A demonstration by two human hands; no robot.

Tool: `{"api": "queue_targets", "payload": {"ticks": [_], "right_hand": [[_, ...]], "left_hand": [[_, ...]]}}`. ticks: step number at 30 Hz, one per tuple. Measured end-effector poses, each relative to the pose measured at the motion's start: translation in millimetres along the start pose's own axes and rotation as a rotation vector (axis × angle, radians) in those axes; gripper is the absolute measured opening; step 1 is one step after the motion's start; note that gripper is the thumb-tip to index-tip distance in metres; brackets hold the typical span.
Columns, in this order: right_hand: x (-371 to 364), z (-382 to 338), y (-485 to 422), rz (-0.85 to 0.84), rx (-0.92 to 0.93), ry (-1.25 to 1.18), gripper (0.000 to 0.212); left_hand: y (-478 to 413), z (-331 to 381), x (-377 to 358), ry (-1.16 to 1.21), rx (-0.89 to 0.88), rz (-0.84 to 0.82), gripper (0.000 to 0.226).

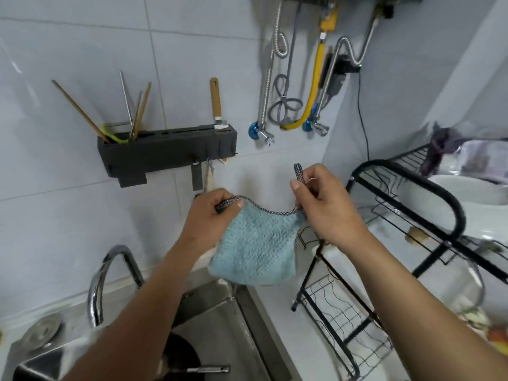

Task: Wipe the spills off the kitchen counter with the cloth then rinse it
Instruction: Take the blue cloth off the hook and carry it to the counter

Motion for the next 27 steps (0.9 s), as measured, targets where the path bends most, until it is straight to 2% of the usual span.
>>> {"api": "queue_targets", "payload": {"ticks": [5, 8, 12, 15, 17, 19, 23, 27], "right_hand": [[73.4, -3.8, 54.3, -0.087, -0.088, -0.077, 0.039], [132.1, -3.8, 95.2, -0.147, -0.089, 0.017, 0.046], [216.6, 12.8, 157.0, -0.07, -0.12, 0.192, 0.017], [288.6, 36.0, 218.2, 0.054, -0.218, 0.19, 0.025], [332.7, 48.6, 263.0, 0.171, -0.302, 0.122, 0.031], [364.2, 59.7, 305.3, 0.236, -0.372, 0.094, 0.03], [392.8, 74.7, 379.4, 0.227, -0.471, 0.046, 0.03], [412.5, 87.6, 445.2, 0.241, -0.427, -0.092, 0.028]], "left_hand": [[12.0, 73.4, -32.0, -0.019, -0.12, -0.119, 0.022], [26.6, 121.9, -54.9, -0.042, -0.2, -0.167, 0.024], [61.8, 187.8, -98.6, -0.063, -0.334, -0.337, 0.029], [94.5, 227.7, -150.4, -0.148, -0.405, -0.514, 0.02], [119.1, 252.3, -190.4, -0.122, -0.392, -0.577, 0.021], [150.7, 276.0, -238.3, -0.053, -0.33, -0.644, 0.032], [235.7, 317.5, -346.4, 0.088, -0.2, -0.816, 0.042], [323.2, 357.9, -435.7, 0.264, -0.078, -1.002, 0.039]]}}
Point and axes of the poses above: each hand's wrist, its own y-axis away from the middle knuckle, its own x-axis out of the back of the hand, z = x × y, the point moved 4 cm from there along -y, towards the middle knuckle, and after that the axes turned 1 degree about x, right-handed, at the moved point
